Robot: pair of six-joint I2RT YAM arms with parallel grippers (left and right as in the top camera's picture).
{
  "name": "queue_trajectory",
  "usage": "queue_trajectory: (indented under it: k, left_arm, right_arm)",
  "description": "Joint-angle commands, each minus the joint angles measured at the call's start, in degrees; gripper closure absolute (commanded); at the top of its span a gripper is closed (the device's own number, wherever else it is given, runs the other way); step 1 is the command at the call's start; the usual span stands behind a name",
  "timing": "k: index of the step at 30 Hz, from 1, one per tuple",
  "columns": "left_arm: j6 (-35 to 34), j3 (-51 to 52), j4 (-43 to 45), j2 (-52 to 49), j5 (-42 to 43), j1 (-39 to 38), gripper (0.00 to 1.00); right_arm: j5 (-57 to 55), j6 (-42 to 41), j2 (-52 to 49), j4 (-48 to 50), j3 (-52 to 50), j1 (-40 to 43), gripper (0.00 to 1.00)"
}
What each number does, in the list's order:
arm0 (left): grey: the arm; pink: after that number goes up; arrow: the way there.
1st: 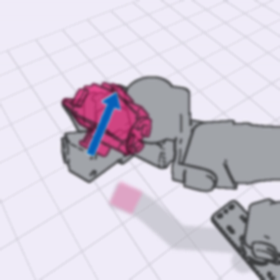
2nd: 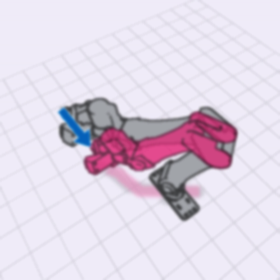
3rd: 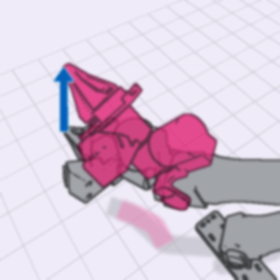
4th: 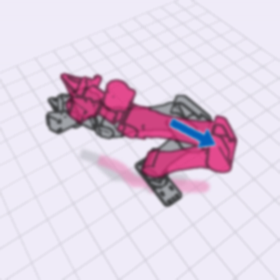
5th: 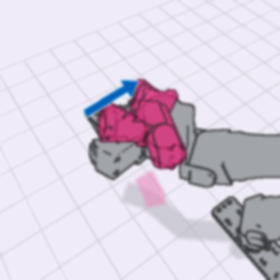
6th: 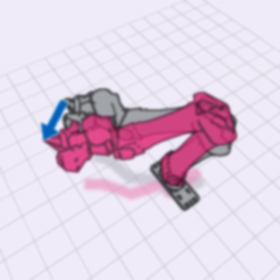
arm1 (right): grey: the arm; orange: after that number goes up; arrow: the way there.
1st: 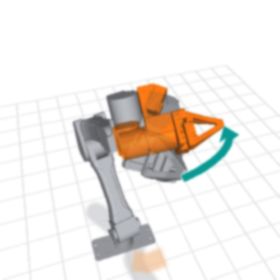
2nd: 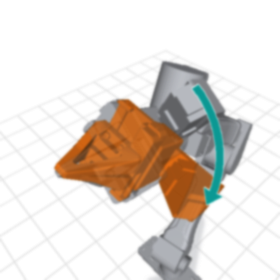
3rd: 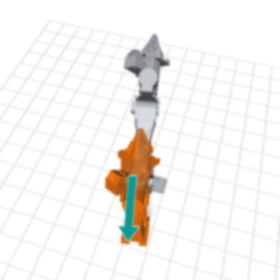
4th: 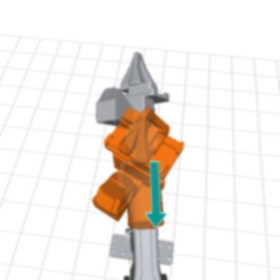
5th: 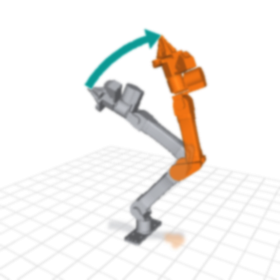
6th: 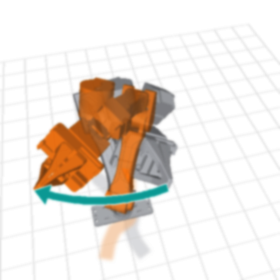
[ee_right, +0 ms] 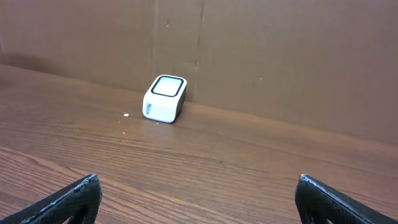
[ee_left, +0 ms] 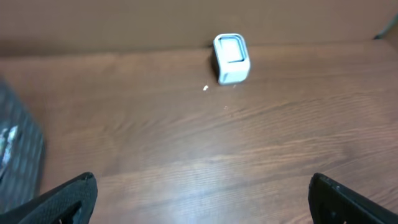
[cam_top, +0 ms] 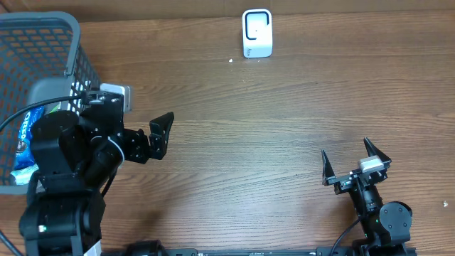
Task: Scan the item barcode
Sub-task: 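Move the left gripper over the basket and reach down to the Pantene tube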
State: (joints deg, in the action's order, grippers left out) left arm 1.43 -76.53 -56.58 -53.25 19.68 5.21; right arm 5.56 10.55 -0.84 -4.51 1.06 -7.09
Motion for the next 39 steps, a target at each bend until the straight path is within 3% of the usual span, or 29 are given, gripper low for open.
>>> queue_trajectory:
  k: [1, 7, 11, 18, 24, 34, 39]
  left_arm:
    - [-3.4, -8.2, -4.0, -3.8, -6.6, -0.4, 0.0]
    - [-4.9, -29.6, -21.9, -17.7, -17.6, -0.4, 0.0]
    - [-4.8, -41.2, -28.4, -26.2, -19.1, -0.4, 0.0]
    - [-3.7, -45.5, -25.6, -33.6, -12.2, -0.4, 0.01]
    - [-14.9, -46.0, -22.4, -37.4, -24.5, 0.9, 0.0]
    - [-20.1, -56.0, -22.9, -39.8, -25.8, 11.4, 0.0]
    - [-22.3, -56.7, -24.3, -40.2, -35.3, 11.9, 0.0]
  right_arm:
    - [-0.1, 0.0, 0.7, 0.3, -0.6, 0.3, 0.0]
    - [-0.1, 0.0, 0.7, 0.3, -0.6, 0.3, 0.0]
    - [-0.1, 0.0, 0.7, 0.3, -0.6, 0.3, 0.0]
    - [-0.1, 0.0, 0.7, 0.3, -0.6, 0.3, 0.0]
    - [-0.1, 0.0, 0.7, 0.3, -0.6, 0.3, 0.0]
    - [-0.1, 0.0, 0.7, 0.3, -0.6, 0.3, 0.0]
    - [-0.1, 0.0, 0.7, 0.3, -0.6, 0.3, 0.0]
